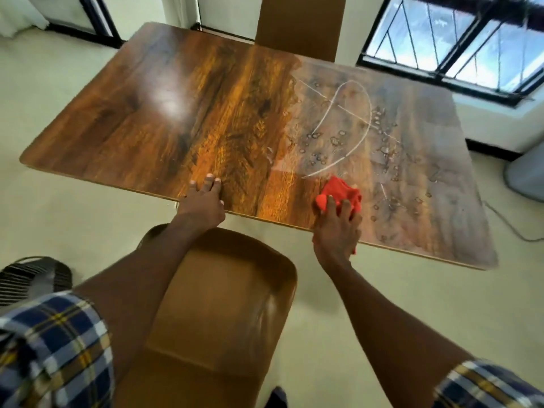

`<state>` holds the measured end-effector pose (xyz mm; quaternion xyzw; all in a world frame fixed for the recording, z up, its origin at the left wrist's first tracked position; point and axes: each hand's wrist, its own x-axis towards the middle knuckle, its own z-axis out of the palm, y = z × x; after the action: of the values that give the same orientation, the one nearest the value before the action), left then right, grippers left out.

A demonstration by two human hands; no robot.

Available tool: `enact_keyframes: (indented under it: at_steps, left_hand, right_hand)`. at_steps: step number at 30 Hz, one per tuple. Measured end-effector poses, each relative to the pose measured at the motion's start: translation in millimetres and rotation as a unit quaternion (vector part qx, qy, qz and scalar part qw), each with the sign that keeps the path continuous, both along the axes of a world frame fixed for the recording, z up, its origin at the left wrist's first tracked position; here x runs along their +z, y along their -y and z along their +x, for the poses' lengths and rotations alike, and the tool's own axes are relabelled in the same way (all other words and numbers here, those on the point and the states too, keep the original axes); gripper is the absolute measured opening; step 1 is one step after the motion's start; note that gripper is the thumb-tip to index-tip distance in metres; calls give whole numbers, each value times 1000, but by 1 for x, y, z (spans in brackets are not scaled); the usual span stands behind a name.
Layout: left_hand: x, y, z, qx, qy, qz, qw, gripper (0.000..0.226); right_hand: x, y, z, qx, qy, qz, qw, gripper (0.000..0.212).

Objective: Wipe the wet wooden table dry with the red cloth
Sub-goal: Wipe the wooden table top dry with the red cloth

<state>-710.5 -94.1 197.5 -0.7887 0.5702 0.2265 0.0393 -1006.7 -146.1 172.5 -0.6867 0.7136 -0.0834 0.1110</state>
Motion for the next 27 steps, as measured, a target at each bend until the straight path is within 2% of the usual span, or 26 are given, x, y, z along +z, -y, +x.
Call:
enact_keyframes:
  at_steps: [4,6,9,12,14,16,19,21,24,27]
  left_hand:
    - [5,-1,-5,24,-17,16,999,70]
    - [6,4,-8,40,-22,-8,999,65]
    - [2,24,-7,63,-35,-120,990,46]
    - [-12,44,-2,72,-44,-147,986,61]
    - [-26,46,-4,84,-9,-161,983,65]
    - [-38,44,-11,90,23,-175,980,63]
    - [-37,43,-19,97,40,-163,981,63]
    - [-31,49,-22,106,45,-138,984,63]
    - [-20,61,-30,113,34,-125,985,62]
    - [-5,89,-37,101,0,-134,986,60]
  right_hand:
    - [32,10,38,-81,101,-12,991,62]
    - [48,11,75,-5,118,-58,991,67]
    - [47,29,125,164,97,-79,978,72]
    - [21,55,151,282,34,-32,958,64]
    - [4,66,147,325,8,-28,945,58]
    - [-6,83,121,294,16,-23,955,61]
    - [-8,108,58,135,22,-34,990,64]
    - [-6,119,25,74,27,-12,997,70]
    - [5,122,22,69,65,-3,995,73]
    - [17,121,68,116,79,-52,989,72]
